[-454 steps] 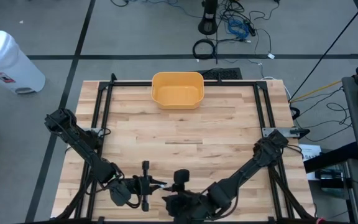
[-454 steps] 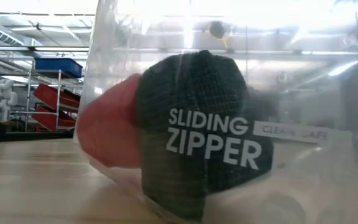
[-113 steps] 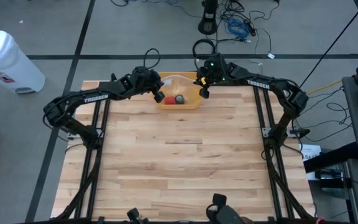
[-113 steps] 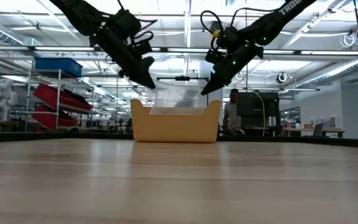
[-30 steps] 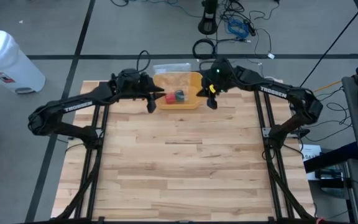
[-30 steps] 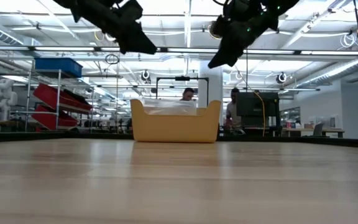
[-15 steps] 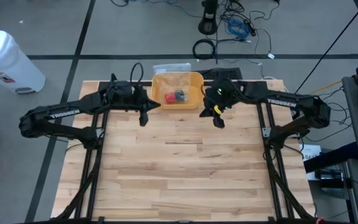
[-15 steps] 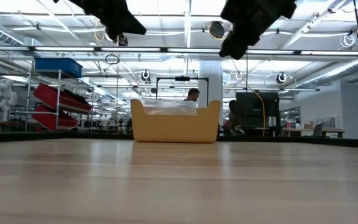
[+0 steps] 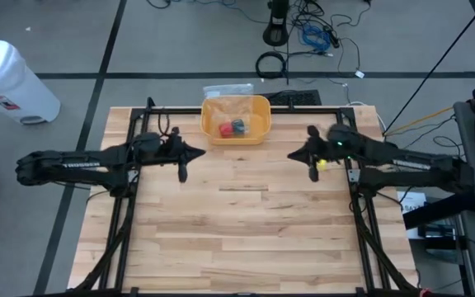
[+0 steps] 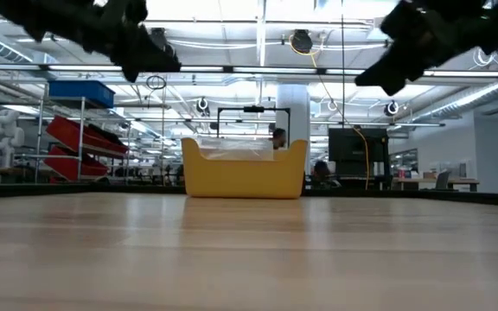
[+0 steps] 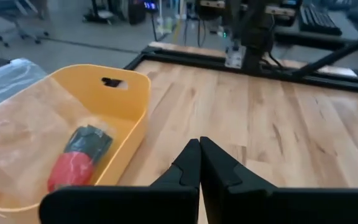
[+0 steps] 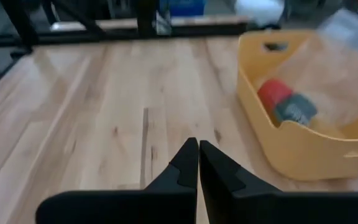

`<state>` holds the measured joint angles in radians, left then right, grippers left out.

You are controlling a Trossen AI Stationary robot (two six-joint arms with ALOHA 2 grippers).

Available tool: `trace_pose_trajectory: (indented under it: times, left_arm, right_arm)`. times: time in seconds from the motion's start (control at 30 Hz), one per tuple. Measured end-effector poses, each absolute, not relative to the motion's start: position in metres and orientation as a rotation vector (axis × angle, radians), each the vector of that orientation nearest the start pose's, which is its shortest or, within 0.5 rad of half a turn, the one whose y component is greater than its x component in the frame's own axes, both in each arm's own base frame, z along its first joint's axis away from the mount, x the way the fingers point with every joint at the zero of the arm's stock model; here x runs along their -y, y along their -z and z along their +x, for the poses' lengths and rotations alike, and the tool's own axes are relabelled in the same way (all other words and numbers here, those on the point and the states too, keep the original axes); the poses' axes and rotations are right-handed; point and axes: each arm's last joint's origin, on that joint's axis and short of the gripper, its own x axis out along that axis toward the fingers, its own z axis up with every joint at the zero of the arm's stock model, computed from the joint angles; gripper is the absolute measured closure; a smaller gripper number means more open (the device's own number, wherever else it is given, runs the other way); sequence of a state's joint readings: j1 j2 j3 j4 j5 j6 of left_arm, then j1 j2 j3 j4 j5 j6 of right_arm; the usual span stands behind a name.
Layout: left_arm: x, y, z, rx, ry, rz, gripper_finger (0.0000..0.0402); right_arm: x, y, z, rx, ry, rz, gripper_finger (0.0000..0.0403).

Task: Roll bandage
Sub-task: Return to home position

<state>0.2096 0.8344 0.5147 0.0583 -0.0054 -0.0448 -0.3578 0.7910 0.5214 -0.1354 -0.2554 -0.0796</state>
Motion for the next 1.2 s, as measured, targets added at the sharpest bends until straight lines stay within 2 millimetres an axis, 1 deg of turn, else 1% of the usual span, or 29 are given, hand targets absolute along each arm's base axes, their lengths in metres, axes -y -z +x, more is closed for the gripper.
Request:
trace_pose_trajectory:
  times: [0.13, 0.27, 0.4, 0.53, 0.63, 0.8, 0.9, 1.0, 1.07, 1.2]
  left_arm:
    - [-0.037, -0.226, 0.177, -0.162, -0.183, -0.059, 0.0400]
    - [-0.035, -0.207, 0.171, -0.097, -0.162, -0.058, 0.0400]
    - [-0.034, -0.198, 0.168, -0.087, -0.159, -0.032, 0.0400]
    - [-0.034, -0.192, 0.166, -0.101, -0.158, -0.027, 0.0400]
    - [-0.033, -0.189, 0.165, -0.111, -0.158, -0.028, 0.0400]
    - [-0.033, -0.183, 0.163, -0.123, -0.160, -0.031, 0.0400]
    - [-0.032, -0.174, 0.157, -0.065, -0.162, -0.023, 0.0400]
    - [-0.030, -0.158, 0.146, -0.022, -0.184, -0.036, 0.0400]
    - [-0.031, -0.158, 0.145, -0.022, -0.205, -0.048, 0.0400]
    - [-0.030, -0.159, 0.145, -0.012, -0.184, -0.047, 0.0400]
  right_arm:
    - [0.047, -0.227, 0.146, -0.240, 0.096, 0.006, 0.0403]
    - [0.042, -0.205, 0.133, -0.092, 0.103, -0.002, 0.0403]
    - [0.039, -0.186, 0.125, 0.000, 0.109, 0.008, 0.0403]
    - [0.040, -0.170, 0.121, 0.018, 0.205, 0.020, 0.0403]
    - [0.042, -0.169, 0.121, 0.004, 0.257, 0.025, 0.0403]
    - [0.042, -0.170, 0.120, 0.014, 0.258, 0.001, 0.0403]
    - [0.042, -0.171, 0.120, 0.016, 0.258, -0.002, 0.0403]
    - [0.042, -0.169, 0.120, 0.003, 0.258, 0.000, 0.0403]
    - [0.042, -0.168, 0.120, -0.016, 0.257, 0.002, 0.0403]
    - [0.042, -0.163, 0.120, -0.057, 0.257, 0.021, 0.0403]
